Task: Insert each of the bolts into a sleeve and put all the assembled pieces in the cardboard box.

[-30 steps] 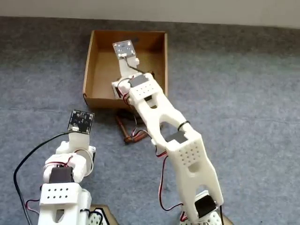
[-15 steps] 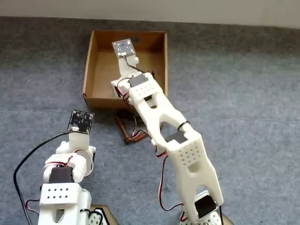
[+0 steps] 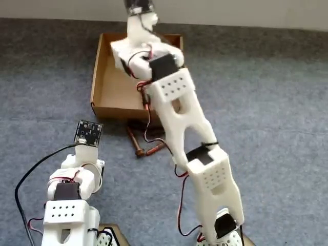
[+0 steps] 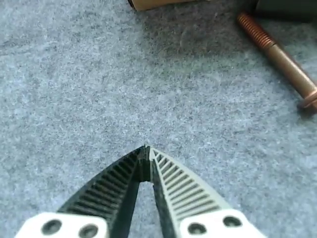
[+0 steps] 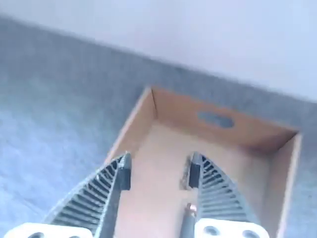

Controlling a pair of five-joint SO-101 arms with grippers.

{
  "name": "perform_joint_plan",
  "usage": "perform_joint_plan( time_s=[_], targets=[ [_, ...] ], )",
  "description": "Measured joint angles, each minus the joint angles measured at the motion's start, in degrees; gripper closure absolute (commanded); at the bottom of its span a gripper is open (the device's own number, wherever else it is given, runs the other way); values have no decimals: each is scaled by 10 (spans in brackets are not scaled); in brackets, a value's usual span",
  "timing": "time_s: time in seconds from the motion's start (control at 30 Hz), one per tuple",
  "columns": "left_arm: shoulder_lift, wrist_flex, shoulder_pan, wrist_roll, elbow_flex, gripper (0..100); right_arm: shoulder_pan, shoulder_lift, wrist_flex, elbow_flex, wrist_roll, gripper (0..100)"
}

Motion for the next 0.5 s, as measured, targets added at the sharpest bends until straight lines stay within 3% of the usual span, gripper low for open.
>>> perform_joint_plan(
  time_s=[0.1, 0.23, 0.33, 0.5],
  targets=[
    [0, 0, 0, 0, 0, 980, 11, -17, 65, -89, 1, 885],
    [0, 0, 0, 0, 0, 980, 38, -24, 161, -185, 70, 991],
    [0, 0, 0, 0, 0, 980, 60, -25, 212, -223, 123, 991],
    [0, 0, 0, 0, 0, 980, 103, -48, 262, -232, 141, 991]
  ],
)
